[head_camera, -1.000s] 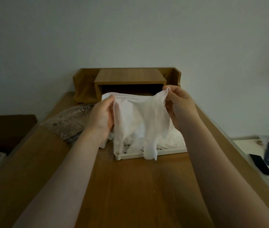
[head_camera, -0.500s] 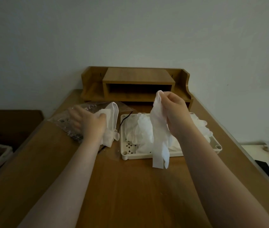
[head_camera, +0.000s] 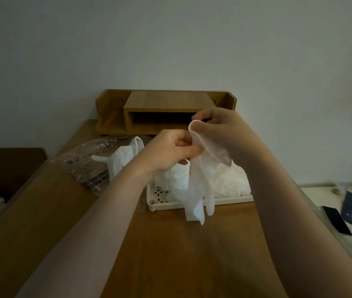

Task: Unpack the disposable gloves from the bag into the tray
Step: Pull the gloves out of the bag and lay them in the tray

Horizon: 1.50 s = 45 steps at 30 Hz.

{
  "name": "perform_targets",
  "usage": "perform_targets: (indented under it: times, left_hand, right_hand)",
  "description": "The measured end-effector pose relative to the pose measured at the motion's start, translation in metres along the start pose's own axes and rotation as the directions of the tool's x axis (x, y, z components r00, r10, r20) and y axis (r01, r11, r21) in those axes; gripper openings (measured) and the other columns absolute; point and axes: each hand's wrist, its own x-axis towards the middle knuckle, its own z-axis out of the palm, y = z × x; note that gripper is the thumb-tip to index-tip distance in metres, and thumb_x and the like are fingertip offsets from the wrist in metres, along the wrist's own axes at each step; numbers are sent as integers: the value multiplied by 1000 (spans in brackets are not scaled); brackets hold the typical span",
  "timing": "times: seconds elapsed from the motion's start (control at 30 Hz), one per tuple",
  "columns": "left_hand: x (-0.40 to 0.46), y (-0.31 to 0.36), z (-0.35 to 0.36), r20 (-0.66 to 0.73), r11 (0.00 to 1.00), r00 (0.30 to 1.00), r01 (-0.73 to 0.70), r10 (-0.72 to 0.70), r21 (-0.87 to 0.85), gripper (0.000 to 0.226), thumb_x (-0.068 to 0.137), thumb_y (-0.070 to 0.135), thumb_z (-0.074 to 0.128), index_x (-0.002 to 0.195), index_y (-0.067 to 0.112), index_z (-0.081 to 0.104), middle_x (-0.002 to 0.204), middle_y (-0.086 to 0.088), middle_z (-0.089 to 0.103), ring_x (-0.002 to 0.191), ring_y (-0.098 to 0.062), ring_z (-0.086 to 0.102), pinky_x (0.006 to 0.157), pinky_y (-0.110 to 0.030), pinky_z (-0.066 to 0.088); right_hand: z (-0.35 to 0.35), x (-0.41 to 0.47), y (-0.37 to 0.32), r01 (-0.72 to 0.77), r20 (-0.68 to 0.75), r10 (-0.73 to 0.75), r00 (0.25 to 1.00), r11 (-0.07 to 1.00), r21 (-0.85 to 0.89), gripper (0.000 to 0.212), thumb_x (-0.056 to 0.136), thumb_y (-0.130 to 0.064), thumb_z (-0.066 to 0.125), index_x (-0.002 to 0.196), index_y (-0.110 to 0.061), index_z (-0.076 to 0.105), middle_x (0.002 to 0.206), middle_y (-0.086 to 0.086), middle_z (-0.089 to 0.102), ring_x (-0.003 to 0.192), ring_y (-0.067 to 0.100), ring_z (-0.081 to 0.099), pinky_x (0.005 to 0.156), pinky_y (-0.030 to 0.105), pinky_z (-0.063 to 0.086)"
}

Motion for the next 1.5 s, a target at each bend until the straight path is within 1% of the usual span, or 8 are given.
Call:
perform_targets:
  times: [0.13,0.33,0.63,0.9,1.03,1.17,1.37,1.5]
  left_hand:
    - [8,6,3,-75,948,994,53,-81,-314,15,93,14,53,90,14,67,85,-2,68,82,-17,65,76,-30,53]
    - [17,6,2,-137,792,960,114,-242,-600,24,95,20,51,103,5,68,87,-9,66,82,-23,62,74,-35,52]
    - [14,4,10,-56,501,931,143,-361,-853,36,100,18,37,128,1,53,127,-22,57,119,-33,55,99,-44,45]
    - [13,-7,10,-29,227,977,20,-210,-974,24,88,20,41,101,6,55,97,-12,66,90,-24,64,84,-35,53]
    - [18,-14,0,26,516,979,129,-202,-847,61,72,45,59,120,6,57,95,-9,65,82,-20,64,68,-29,55]
    - [25,-17,4,16,796,960,242,-281,-555,49,64,47,68,101,15,65,86,0,69,80,-12,63,68,-26,51]
    - [35,-21,19,-116,948,942,317,-316,-7,22,79,39,70,85,18,71,78,2,69,75,-13,64,67,-27,46]
    - [46,-35,22,-160,951,947,294,-277,94,20,91,28,53,85,14,66,84,-8,65,81,-23,63,73,-34,45]
  right_hand:
    - [-11,3,16,-257,242,134,961,755,603,34,89,-42,56,100,-11,65,88,3,69,83,18,66,76,34,52]
    - [-5,-9,35,-336,349,78,934,526,781,75,82,-66,36,117,-5,62,112,14,64,101,29,61,97,43,47]
    - [8,-13,27,-34,49,12,999,879,475,17,83,-29,66,95,-17,68,92,-4,69,89,14,66,84,31,55]
    - [5,-7,30,-70,-59,97,994,931,359,16,95,-22,55,87,-13,65,78,-1,62,74,15,57,77,35,54]
    - [-9,2,33,111,-39,-118,992,981,-156,17,96,-24,53,92,-19,69,77,-3,65,63,7,52,61,15,41]
    - [-17,10,33,216,76,-213,974,779,-589,19,95,-26,54,106,-21,68,93,-3,62,80,12,56,68,16,40]
    - [-20,16,43,320,361,-96,928,704,-635,29,91,-29,60,119,-22,60,114,-3,62,101,15,57,89,27,46]
    - [-32,26,66,176,373,76,925,783,-597,26,84,-40,66,97,-17,63,86,-7,58,78,11,55,69,21,42]
